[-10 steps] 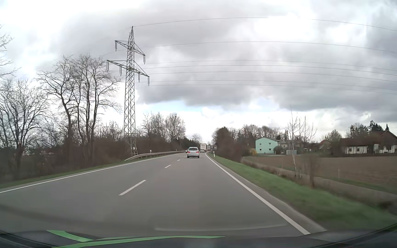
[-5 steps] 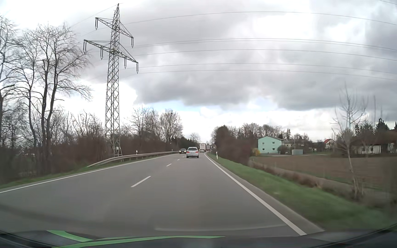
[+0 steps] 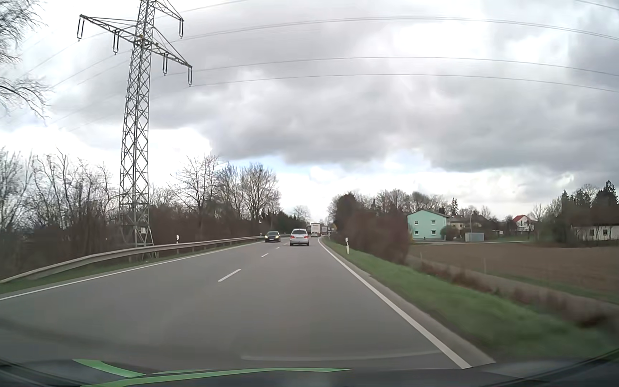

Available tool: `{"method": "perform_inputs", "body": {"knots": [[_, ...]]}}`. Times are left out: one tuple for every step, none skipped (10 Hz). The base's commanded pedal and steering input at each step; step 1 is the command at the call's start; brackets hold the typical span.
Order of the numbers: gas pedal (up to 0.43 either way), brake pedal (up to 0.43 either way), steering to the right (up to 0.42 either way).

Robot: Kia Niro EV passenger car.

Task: Follow the waypoints while adhering to traffic rules and regulations

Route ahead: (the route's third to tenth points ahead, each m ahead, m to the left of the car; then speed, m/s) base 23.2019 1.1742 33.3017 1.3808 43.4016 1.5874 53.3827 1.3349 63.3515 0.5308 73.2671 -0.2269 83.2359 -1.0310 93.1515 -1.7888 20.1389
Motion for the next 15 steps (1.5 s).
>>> {"method": "perform_inputs", "body": {"knots": [[0.189,0.0,0.0],[0.177,0.0,0.0],[0.177,0.0,0.0],[0.177,0.0,0.0],[0.169,0.0,0.0],[0.169,0.0,0.0],[0.157,0.0,0.0],[0.157,0.0,0.0],[0.157,0.0,0.0],[0.157,0.0,0.0],[0.157,0.0,0.0],[0.157,0.0,0.0],[0.157,0.0,0.0],[0.157,0.0,0.0],[0.157,0.0,0.0]]}}
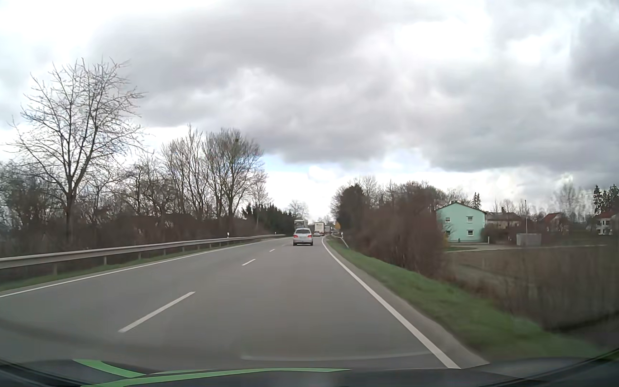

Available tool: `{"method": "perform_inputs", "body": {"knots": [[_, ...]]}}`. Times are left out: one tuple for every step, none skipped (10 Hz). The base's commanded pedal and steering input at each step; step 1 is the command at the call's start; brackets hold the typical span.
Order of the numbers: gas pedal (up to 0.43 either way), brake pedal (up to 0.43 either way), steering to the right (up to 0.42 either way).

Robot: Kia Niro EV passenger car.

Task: Follow the waypoints while adhering to traffic rules and regulations

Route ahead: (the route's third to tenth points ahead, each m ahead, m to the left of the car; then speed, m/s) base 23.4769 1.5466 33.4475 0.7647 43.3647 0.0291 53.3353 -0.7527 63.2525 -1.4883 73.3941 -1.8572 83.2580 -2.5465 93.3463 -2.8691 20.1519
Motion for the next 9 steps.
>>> {"method": "perform_inputs", "body": {"knots": [[0.157,0.0,0.0],[0.157,0.0,0.0],[0.157,0.0,0.0],[0.157,0.0,0.0],[0.157,0.0,0.0],[0.157,0.0,0.0],[0.157,0.0,0.0],[0.157,0.0,0.001],[0.157,0.0,0.001]]}}
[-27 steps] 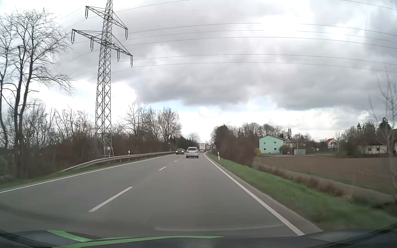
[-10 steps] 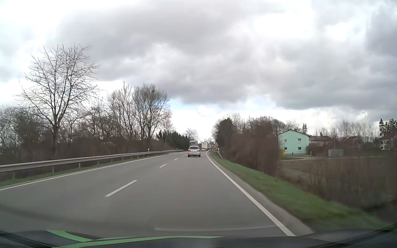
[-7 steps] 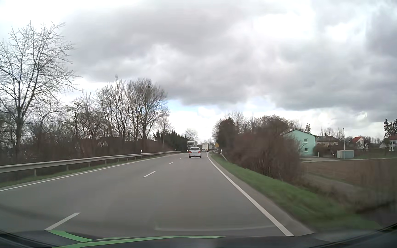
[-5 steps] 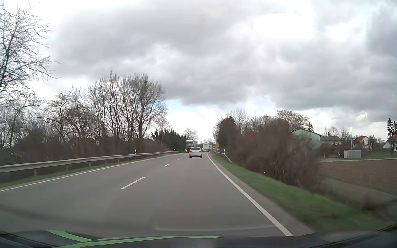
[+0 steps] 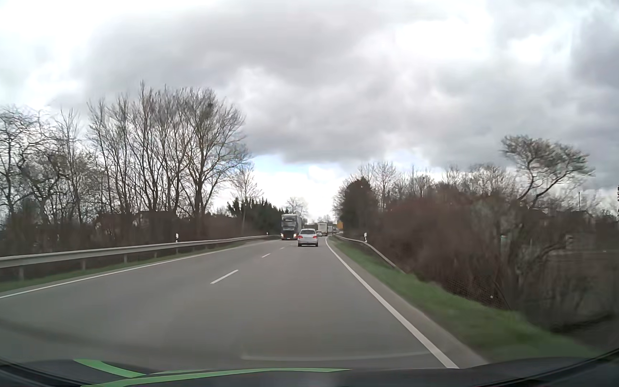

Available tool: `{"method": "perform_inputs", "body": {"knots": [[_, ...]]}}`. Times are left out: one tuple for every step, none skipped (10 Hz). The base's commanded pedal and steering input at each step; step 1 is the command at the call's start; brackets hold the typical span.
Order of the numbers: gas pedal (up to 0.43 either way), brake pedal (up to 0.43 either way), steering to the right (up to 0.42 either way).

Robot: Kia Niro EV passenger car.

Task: Follow the waypoints while adhering to traffic rules and regulations

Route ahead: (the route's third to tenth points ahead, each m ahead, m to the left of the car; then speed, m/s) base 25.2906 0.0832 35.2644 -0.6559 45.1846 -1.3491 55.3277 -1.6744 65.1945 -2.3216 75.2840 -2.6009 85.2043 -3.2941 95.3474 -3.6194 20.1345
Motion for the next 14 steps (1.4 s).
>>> {"method": "perform_inputs", "body": {"knots": [[0.157,0.0,0.002],[0.157,0.0,0.002],[0.157,0.0,0.003],[0.157,0.0,0.004],[0.157,0.0,0.004],[0.157,0.0,0.004],[0.157,0.0,0.004],[0.157,0.0,0.004],[0.138,0.0,0.004],[0.13,0.0,0.003],[0.118,0.0,0.003],[0.11,0.0,0.004],[0.11,0.0,0.003],[0.098,0.0,0.003]]}}
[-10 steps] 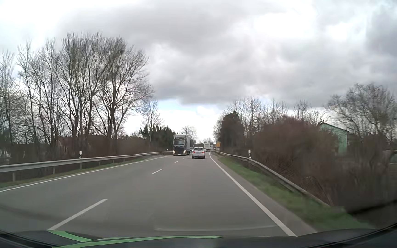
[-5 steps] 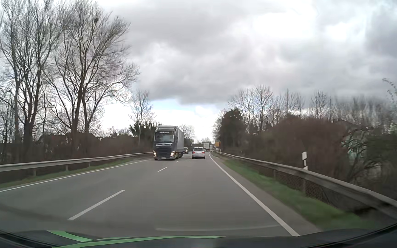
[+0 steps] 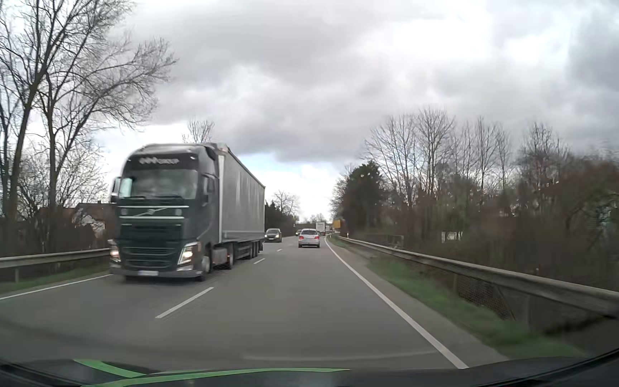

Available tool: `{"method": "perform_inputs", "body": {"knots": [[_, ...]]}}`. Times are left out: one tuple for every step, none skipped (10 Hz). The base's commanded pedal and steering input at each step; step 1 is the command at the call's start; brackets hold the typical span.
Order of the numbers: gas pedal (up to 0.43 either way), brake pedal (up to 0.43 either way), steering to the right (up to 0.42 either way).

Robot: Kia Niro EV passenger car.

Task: Follow the waypoints while adhering to traffic rules and regulations

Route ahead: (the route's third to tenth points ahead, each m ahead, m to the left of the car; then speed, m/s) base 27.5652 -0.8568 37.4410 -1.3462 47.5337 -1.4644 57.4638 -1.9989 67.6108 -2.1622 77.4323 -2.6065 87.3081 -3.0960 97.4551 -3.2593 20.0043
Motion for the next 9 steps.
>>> {"method": "perform_inputs", "body": {"knots": [[0.087,0.0,0.003],[0.079,0.0,0.003],[0.059,0.0,0.003],[0.047,0.0,0.003],[0.028,0.0,0.003],[0.028,0.0,0.003],[0.028,0.0,0.003],[0.028,0.0,0.003],[0.028,0.0,0.002]]}}
